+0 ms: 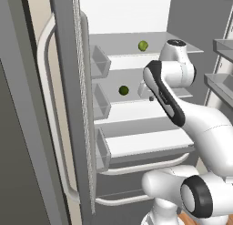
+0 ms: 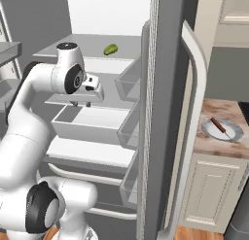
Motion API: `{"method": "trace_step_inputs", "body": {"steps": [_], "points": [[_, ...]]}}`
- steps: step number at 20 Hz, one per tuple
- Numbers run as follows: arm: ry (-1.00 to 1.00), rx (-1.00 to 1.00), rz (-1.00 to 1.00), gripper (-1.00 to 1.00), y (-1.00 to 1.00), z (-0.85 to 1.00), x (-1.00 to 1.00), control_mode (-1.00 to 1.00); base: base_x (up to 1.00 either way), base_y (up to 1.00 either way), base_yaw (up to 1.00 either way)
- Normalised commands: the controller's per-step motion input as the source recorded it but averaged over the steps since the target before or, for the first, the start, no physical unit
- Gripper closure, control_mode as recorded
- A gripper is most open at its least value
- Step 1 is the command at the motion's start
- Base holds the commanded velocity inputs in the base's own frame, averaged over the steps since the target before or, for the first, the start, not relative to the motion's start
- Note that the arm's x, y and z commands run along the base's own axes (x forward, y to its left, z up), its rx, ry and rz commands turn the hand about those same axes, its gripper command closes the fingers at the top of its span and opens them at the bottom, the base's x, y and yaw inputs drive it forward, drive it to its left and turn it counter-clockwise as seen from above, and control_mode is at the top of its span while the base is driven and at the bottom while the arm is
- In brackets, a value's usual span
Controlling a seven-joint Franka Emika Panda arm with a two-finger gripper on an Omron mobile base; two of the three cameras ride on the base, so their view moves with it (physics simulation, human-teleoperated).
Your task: Place the cold items (mango and lime) from the fridge in one tupperware on the dining counter. Place the warm items (kebab skewer and hot dog) in the stove area in another tupperware.
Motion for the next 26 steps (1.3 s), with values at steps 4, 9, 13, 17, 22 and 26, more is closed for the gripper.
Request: {"method": "trace_step_inputs", "body": {"steps": [4, 9, 13, 17, 22, 26], "points": [[-0.03, 0.00, -0.02, -1.00, 0.13, 0.00, 0.13, -1.00, 0.00, 0.00, 0.00], [-0.09, 0.01, -0.07, -1.00, 0.29, 0.00, 0.34, -1.00, 0.00, 0.00, 0.00], [-0.02, 0.01, -0.06, -1.00, 0.33, -0.06, 0.44, -1.00, 0.00, 0.00, 0.00], [0.00, 0.00, -0.04, -1.00, 0.21, -0.21, 0.54, -1.00, 0.00, 0.00, 0.00], [0.00, 0.00, -0.01, -1.00, 0.09, -0.29, 0.66, -1.00, 0.00, 0.00, 0.00], [0.00, 0.00, 0.00, -1.00, 0.00, -0.32, 0.75, -1.00, 0.00, 0.00, 0.00]]}}
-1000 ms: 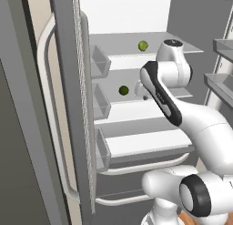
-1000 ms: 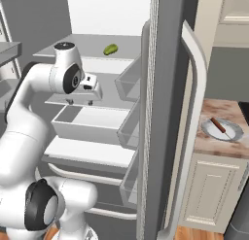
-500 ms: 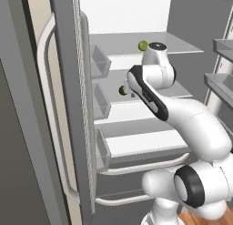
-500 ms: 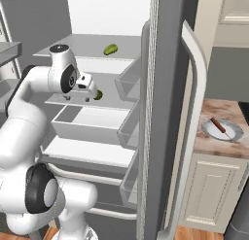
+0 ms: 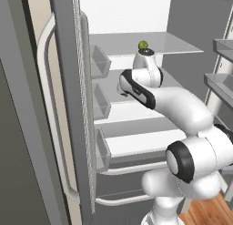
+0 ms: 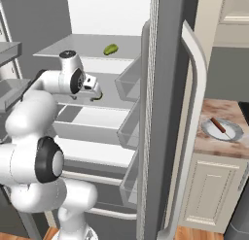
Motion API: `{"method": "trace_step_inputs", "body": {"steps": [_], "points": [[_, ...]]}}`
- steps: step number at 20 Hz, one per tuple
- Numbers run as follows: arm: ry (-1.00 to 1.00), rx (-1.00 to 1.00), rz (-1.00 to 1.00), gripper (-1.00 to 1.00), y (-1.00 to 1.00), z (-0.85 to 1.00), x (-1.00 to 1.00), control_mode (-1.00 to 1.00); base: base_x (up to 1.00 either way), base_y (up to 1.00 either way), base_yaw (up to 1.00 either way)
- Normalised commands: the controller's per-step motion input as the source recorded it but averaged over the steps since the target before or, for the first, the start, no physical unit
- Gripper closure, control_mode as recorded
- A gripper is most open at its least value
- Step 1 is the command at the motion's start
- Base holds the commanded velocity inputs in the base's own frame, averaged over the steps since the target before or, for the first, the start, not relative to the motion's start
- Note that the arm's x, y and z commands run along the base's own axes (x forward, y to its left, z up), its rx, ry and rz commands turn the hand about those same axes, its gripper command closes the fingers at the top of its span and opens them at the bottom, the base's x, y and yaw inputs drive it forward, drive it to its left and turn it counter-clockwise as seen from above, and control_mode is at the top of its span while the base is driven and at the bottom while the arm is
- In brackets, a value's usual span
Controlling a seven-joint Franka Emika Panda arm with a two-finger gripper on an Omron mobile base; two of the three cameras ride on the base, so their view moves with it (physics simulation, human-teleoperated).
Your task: Place the cold items (mango and lime) from the fridge in one tupperware on the dining counter. Place the warm items (kebab skewer and hot dog) in the stove area in another tupperware.
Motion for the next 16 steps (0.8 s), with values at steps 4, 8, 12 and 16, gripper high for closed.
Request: {"method": "trace_step_inputs", "body": {"steps": [4, 8, 12, 16], "points": [[-0.03, 0.00, 0.00, -1.00, 0.00, -0.31, 0.70, -1.00, 0.00, 0.00, 0.00], [-0.06, 0.00, 0.00, -1.00, 0.00, -0.28, 0.71, -1.00, 0.00, 0.00, 0.00], [-0.02, 0.00, 0.00, -1.00, 0.02, -0.28, 0.71, -1.00, 0.00, 0.00, 0.00], [-0.03, 0.00, 0.00, -1.00, 0.04, -0.25, 0.66, -1.00, 0.00, 0.00, 0.00]]}}
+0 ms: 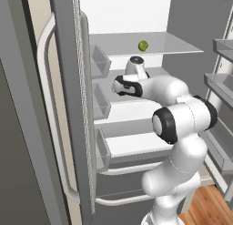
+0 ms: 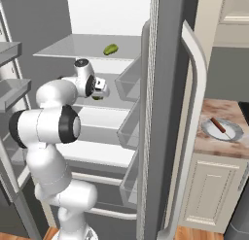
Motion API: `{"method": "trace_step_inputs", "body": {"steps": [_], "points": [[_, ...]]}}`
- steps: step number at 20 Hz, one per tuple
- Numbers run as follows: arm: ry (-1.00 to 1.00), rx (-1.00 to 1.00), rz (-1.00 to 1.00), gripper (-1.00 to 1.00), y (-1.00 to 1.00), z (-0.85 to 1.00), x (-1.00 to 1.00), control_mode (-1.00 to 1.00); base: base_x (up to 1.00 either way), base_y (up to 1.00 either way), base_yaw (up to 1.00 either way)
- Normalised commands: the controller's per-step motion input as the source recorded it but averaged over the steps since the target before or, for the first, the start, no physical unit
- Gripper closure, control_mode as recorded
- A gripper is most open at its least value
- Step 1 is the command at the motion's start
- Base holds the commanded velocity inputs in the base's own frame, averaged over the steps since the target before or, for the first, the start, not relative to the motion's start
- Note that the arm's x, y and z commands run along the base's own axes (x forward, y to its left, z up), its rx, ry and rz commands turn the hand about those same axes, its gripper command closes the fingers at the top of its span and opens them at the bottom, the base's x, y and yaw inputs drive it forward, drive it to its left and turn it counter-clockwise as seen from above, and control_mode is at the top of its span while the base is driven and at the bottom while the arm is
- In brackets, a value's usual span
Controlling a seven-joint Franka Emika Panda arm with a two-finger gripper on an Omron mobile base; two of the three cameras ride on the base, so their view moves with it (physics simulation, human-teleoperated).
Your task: Place the cold items (mango and lime) from the fridge in one tupperware on the dining counter. Place the warm items (kebab skewer and hot dog) in the stove area in another tupperware.
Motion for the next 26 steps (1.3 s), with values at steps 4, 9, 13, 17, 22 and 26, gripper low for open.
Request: {"method": "trace_step_inputs", "body": {"steps": [4, 9, 13, 17, 22, 26], "points": [[-0.04, 0.00, 0.00, -1.00, 0.08, -0.08, 0.59, -1.00, 0.00, 0.00, 0.00], [-0.01, 0.00, -0.02, -1.00, 0.03, -0.24, 0.48, -1.00, 0.00, 0.00, 0.00], [0.00, 0.00, -0.04, -1.00, 0.07, -0.33, 0.31, -1.00, 0.00, 0.00, 0.00], [0.00, 0.00, -0.07, 1.00, 0.05, -0.31, 0.00, -1.00, 0.00, 0.00, 0.00], [0.02, 0.02, -0.19, 1.00, 0.00, -0.37, -0.46, -1.00, 0.00, 0.00, 0.00], [-0.30, 0.11, -0.24, 1.00, 0.00, 0.00, -1.00, -1.00, 0.00, 0.00, 0.00]]}}
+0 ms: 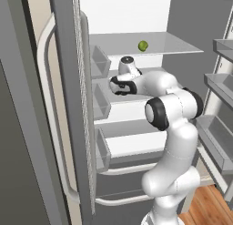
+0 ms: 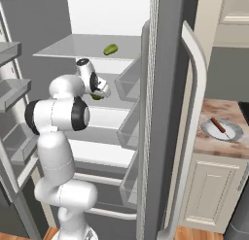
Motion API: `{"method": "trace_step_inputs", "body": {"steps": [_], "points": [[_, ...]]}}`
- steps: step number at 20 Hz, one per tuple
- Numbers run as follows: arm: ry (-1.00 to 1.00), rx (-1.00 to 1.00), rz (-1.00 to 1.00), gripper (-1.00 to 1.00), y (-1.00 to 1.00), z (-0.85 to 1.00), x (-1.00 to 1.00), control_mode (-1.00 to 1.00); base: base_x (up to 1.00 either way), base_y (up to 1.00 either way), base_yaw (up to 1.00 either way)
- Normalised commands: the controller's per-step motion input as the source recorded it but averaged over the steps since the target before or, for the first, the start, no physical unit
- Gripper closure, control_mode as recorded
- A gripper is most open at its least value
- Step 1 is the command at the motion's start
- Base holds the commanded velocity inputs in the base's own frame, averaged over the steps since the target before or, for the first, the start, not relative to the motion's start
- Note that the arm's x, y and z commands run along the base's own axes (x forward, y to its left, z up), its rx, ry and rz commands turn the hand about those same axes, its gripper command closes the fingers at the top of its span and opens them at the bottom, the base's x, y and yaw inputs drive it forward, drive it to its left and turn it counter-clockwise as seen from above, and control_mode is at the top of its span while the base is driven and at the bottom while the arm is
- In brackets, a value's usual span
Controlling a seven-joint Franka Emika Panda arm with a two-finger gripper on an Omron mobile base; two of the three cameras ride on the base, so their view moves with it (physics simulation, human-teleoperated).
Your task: Place the cold items (mango and lime) from the fridge in one tupperware on the dining counter. Place the warm items (kebab skewer and hot dog) in the stove area in another tupperware.
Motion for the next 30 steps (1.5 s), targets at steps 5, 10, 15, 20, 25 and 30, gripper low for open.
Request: {"method": "trace_step_inputs", "body": {"steps": [5, 10, 15, 20, 25, 30], "points": [[-0.56, 0.09, -0.08, 1.00, 0.05, 0.02, -0.68, -1.00, 0.00, 0.00, 0.00], [-0.61, 0.02, -0.01, 1.00, 0.12, 0.00, -0.11, -1.00, 0.00, 0.00, 0.00], [-0.29, 0.14, -0.01, 1.00, -0.15, 0.76, -1.00, -1.00, 0.00, 0.00, 0.00], [-0.06, 0.17, -0.12, 1.00, -0.28, 1.00, -1.00, -1.00, 0.00, 0.00, 0.00], [0.00, 0.13, -0.11, 1.00, -0.20, 0.99, -1.00, -1.00, 0.00, 0.00, 0.00], [0.04, 0.23, -0.08, 1.00, -0.51, 0.76, -1.00, -1.00, 0.00, 0.00, 0.00]]}}
